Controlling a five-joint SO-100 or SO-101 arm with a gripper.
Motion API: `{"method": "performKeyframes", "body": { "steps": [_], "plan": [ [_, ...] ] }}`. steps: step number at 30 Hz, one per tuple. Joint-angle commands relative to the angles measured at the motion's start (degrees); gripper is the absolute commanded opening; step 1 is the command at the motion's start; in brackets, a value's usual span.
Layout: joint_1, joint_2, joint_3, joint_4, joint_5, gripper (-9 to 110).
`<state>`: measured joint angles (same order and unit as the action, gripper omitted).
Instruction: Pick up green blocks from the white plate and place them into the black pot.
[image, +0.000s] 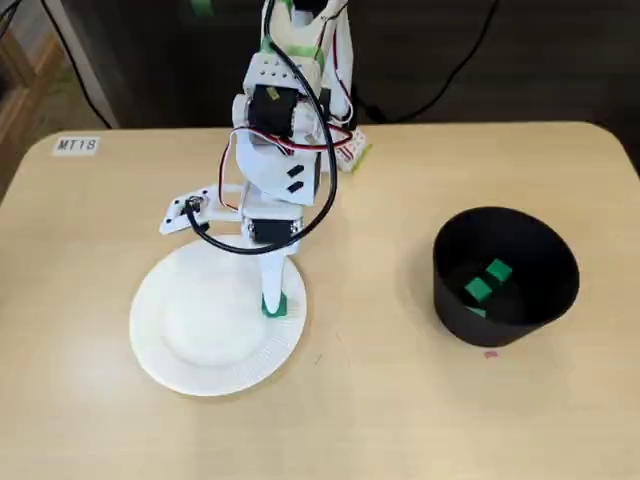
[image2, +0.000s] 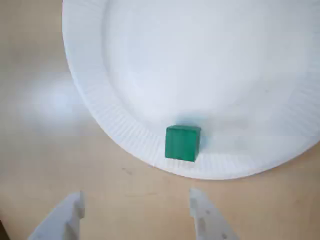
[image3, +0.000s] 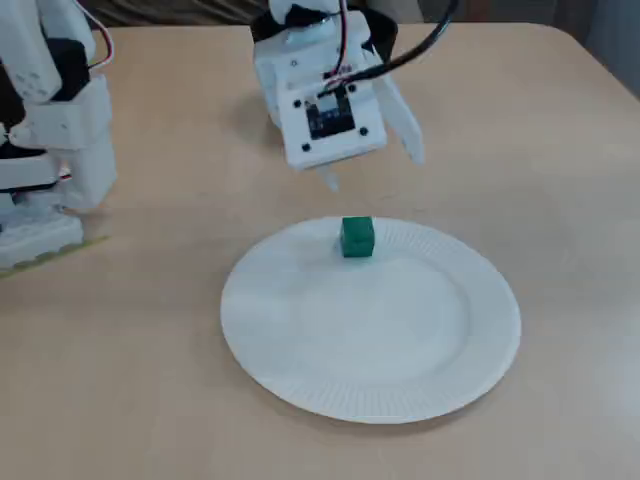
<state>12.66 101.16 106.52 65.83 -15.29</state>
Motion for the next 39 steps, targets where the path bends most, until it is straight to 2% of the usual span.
{"method": "performKeyframes", "body": {
  "steps": [1,16,35,39],
  "plan": [
    [0.3,-0.4,0.0,0.4,0.2,32],
    [1.1,-8.4,-0.1,0.1,0.4,30],
    [2.2,-13.3,-0.4,-6.8,1.7,25],
    [2.5,-14.3,-1.2,-7.6,1.7,16]
  ]
}}
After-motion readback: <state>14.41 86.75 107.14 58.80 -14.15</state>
